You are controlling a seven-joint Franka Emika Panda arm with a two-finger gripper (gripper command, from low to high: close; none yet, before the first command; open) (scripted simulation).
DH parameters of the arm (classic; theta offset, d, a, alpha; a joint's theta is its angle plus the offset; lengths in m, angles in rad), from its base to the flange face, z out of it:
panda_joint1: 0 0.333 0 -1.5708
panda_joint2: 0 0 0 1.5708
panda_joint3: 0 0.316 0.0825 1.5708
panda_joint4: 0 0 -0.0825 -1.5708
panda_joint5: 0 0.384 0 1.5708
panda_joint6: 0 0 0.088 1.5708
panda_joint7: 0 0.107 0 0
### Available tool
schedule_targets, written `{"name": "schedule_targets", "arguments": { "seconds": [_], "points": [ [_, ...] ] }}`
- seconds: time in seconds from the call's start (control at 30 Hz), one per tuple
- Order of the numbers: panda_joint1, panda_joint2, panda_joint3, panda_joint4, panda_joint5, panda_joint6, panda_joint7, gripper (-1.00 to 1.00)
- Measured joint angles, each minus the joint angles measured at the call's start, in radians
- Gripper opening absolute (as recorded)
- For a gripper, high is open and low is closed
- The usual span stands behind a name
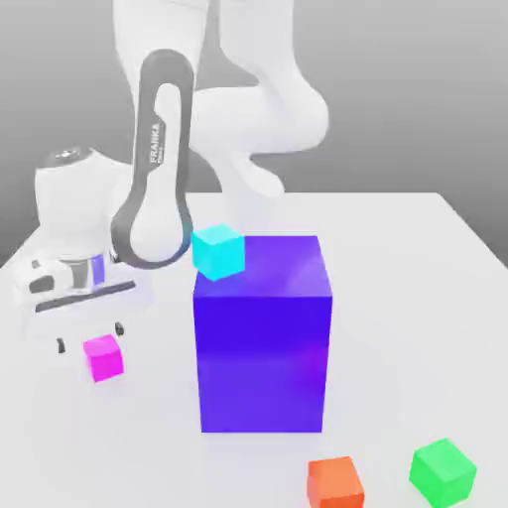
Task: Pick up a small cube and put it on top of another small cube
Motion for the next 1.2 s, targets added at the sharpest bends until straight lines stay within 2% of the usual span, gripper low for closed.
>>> {"name": "schedule_targets", "arguments": {
  "seconds": [0.27, 0.3, 0.53, 0.83, 1.03, 1.2],
  "points": [
    [-0.197, 0.088, 0.246, 0.050, 0.249, 0.029, -0.193, 0.00],
    [-0.210, 0.095, 0.264, 0.054, 0.271, 0.030, -0.210, -1.00],
    [-0.210, 0.095, 0.264, 0.054, 0.273, 0.028, -0.212, -1.00],
    [-0.006, 0.005, 0.009, 0.003, 0.017, -0.001, -0.013, -1.00],
    [0.169, -0.064, -0.209, -0.031, -0.181, -0.029, 0.138, -1.00],
    [0.330, -0.131, -0.419, -0.058, -0.385, -0.054, 0.288, -1.00]
  ]
}}
